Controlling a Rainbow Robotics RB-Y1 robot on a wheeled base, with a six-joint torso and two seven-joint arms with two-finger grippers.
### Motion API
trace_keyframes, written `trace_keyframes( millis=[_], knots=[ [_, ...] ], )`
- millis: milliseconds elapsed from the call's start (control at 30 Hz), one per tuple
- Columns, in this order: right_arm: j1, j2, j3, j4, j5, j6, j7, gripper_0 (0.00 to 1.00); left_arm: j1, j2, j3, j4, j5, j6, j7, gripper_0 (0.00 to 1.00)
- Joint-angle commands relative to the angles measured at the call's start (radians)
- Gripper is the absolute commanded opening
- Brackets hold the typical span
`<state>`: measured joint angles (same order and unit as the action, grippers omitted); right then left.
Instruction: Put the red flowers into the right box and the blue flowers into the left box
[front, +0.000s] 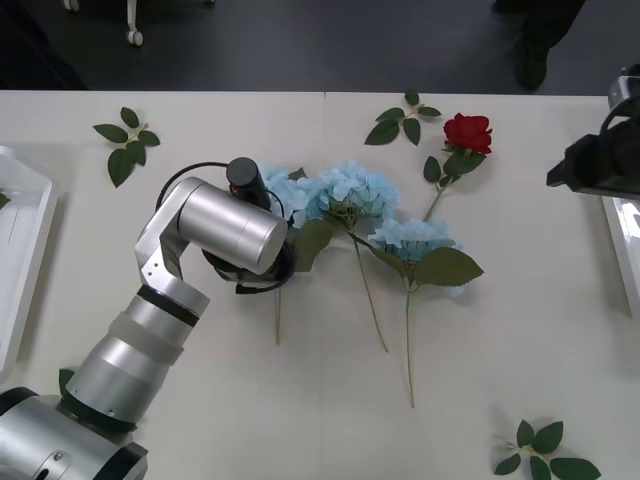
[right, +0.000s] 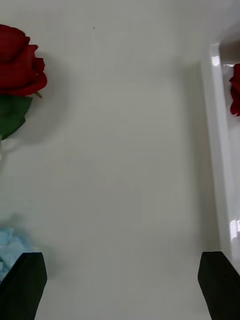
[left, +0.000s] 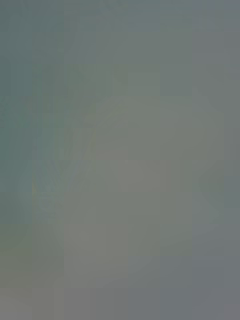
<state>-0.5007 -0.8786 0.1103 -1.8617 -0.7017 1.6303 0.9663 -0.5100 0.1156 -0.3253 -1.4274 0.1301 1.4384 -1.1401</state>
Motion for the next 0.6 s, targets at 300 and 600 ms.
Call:
trace_keyframes(
  millis=[300, 600],
  knots=[
    [-0.191, 0.158, 0.172, 0.118, 0.143, 0.042, -0.153, 0.89, -0.025, -0.008, -0.027, -0.010, -0.021, -0.007, 0.033, 0.00],
    [-0.325, 0.303, 0.219, 0.398, 0.234, 0.017, -0.189, 0.89, -0.015, 0.012, 0.012, -0.102, 0.019, 0.005, 0.043, 0.00]
  ],
)
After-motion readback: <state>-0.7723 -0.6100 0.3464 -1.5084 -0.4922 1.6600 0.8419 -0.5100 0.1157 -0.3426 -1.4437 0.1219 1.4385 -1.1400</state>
